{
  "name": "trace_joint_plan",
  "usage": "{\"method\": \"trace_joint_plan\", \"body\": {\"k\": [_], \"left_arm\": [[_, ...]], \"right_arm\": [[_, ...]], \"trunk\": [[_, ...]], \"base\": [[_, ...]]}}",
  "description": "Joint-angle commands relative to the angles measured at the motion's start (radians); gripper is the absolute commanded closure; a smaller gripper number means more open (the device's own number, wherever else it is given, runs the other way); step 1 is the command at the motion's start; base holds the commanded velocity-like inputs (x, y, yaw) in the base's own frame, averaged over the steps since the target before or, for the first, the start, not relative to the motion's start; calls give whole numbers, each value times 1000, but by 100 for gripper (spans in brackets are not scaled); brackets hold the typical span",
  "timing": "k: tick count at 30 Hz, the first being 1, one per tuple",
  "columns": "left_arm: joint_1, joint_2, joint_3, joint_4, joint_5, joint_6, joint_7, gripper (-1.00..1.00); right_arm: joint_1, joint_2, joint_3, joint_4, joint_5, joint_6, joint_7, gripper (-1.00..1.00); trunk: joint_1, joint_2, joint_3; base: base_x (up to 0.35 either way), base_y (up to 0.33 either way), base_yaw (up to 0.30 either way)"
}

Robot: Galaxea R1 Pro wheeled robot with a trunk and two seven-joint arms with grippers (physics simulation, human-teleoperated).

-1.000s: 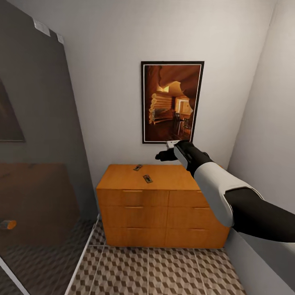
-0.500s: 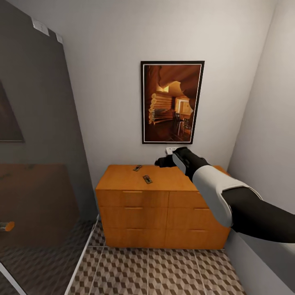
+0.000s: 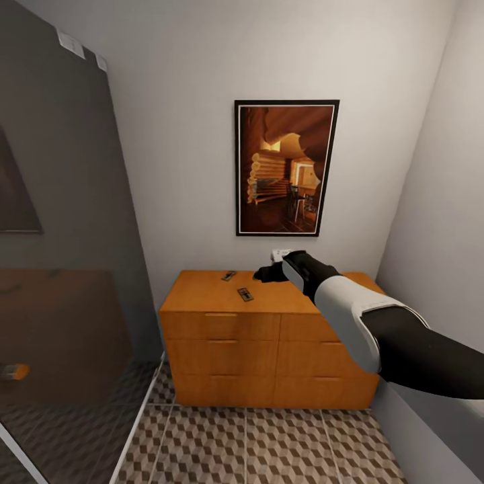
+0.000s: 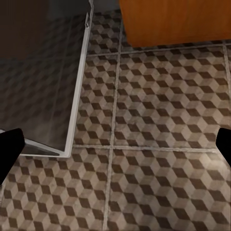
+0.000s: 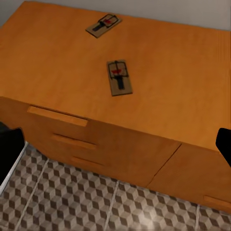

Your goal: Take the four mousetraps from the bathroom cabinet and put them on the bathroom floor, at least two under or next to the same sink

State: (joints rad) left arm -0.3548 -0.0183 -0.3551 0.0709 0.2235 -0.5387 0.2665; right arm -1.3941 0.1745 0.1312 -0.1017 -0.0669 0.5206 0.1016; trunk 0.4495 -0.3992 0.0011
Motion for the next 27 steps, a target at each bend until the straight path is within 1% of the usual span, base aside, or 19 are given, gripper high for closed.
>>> {"method": "trace_joint_plan", "body": {"k": [1, 13, 16, 19, 27], "left_arm": [[-1, -1, -8, 4, 7, -5, 2, -100], [-1, -1, -8, 4, 7, -6, 2, -100], [-1, -2, -8, 4, 7, -6, 2, -100], [-1, -2, -8, 4, 7, -5, 2, -100], [-1, -1, -8, 4, 7, -6, 2, -100]], "right_arm": [[0, 0, 8, 3, -7, 3, 0, -100], [3, 0, 8, 24, -7, -3, 1, -100], [4, 0, 8, 26, -7, -17, 1, -100], [5, 0, 8, 43, -7, -50, 1, -100], [9, 0, 8, 71, -7, -74, 1, -100]], "trunk": [[0, -1, 0], [0, -1, 0], [0, -1, 0], [0, -1, 0], [0, -1, 0]], "base": [[29, 131, 0], [11, 32, 0], [1, 2, 0], [0, 0, 0], [0, 0, 0]]}}
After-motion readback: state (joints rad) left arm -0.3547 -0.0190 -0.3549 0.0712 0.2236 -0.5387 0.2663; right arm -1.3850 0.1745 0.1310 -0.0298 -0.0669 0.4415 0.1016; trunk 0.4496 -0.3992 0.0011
